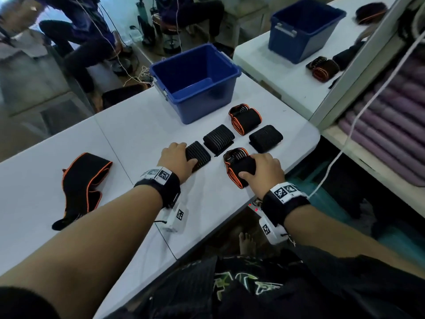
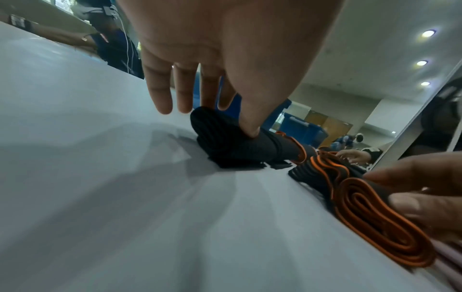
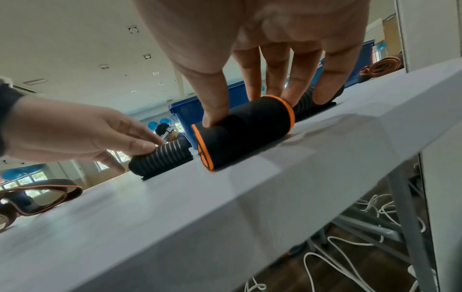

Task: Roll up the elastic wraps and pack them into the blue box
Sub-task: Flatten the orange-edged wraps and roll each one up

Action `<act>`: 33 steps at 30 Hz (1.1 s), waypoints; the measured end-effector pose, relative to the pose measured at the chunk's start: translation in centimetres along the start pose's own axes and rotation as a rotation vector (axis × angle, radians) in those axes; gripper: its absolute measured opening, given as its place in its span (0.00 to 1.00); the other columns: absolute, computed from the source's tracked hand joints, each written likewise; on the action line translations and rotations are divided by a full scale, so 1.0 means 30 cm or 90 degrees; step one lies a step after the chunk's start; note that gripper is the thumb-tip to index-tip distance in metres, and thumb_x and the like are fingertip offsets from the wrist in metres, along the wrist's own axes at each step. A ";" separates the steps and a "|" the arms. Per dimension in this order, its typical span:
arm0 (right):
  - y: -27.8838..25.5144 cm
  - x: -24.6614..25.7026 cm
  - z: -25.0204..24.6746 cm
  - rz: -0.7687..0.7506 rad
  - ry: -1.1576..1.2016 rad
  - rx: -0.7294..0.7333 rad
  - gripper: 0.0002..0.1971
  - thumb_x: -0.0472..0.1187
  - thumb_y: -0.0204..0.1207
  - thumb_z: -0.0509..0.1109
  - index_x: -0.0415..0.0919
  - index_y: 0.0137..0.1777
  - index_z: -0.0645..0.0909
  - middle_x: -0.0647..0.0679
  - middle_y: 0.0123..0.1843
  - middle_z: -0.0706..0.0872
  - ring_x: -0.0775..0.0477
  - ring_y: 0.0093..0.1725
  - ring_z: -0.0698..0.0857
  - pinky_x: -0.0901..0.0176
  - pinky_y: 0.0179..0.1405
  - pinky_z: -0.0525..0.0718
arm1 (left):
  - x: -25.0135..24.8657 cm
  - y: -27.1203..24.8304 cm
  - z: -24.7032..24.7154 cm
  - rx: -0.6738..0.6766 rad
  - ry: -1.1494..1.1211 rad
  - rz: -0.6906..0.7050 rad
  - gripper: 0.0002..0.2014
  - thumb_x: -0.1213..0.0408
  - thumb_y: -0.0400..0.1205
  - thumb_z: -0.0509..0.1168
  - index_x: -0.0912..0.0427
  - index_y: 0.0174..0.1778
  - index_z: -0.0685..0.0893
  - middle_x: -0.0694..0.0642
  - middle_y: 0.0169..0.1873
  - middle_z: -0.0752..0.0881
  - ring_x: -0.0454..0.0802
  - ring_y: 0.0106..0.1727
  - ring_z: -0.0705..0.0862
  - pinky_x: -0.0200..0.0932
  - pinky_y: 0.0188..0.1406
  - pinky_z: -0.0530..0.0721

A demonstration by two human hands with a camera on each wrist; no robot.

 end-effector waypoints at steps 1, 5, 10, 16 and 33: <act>0.009 -0.002 -0.002 0.002 0.001 -0.001 0.28 0.55 0.74 0.76 0.48 0.72 0.77 0.43 0.67 0.79 0.35 0.67 0.75 0.39 0.65 0.79 | 0.004 0.006 0.005 0.004 0.004 0.002 0.23 0.48 0.82 0.67 0.57 0.69 0.80 0.61 0.64 0.80 0.64 0.62 0.79 0.57 0.63 0.80; 0.039 -0.002 -0.009 0.005 0.010 -0.010 0.27 0.53 0.74 0.76 0.47 0.71 0.77 0.43 0.67 0.79 0.35 0.67 0.76 0.39 0.64 0.80 | 0.014 0.003 0.014 -0.003 0.001 0.008 0.20 0.48 0.80 0.68 0.54 0.64 0.83 0.58 0.58 0.80 0.61 0.57 0.81 0.56 0.59 0.83; 0.068 0.005 -0.030 0.014 0.065 -0.002 0.28 0.50 0.73 0.78 0.44 0.71 0.77 0.41 0.70 0.76 0.35 0.69 0.77 0.40 0.68 0.79 | 0.025 -0.001 0.016 -0.008 0.000 0.009 0.20 0.47 0.80 0.68 0.54 0.63 0.83 0.56 0.56 0.81 0.60 0.57 0.81 0.54 0.58 0.83; 0.097 0.075 -0.115 -0.021 0.062 -0.029 0.21 0.50 0.75 0.75 0.44 0.66 0.80 0.43 0.66 0.80 0.37 0.66 0.79 0.40 0.64 0.82 | 0.082 -0.027 -0.031 -0.053 -0.068 -0.016 0.22 0.48 0.82 0.67 0.56 0.68 0.82 0.57 0.61 0.83 0.60 0.63 0.82 0.54 0.64 0.80; -0.114 0.775 0.244 -0.353 0.014 0.268 0.08 0.47 0.77 0.70 0.44 0.47 0.85 0.53 0.45 0.86 0.48 0.51 0.84 0.57 0.52 0.82 | 0.847 -0.569 -0.205 -0.107 -0.037 -0.363 0.30 0.38 0.65 0.78 0.40 0.62 0.84 0.52 0.63 0.79 0.58 0.65 0.78 0.58 0.64 0.80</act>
Point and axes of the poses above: each hand's wrist, its own y-axis towards the middle knuckle, its own z-axis out of the palm, x = y × z, the point moved 6 cm from there along y, towards the middle knuckle
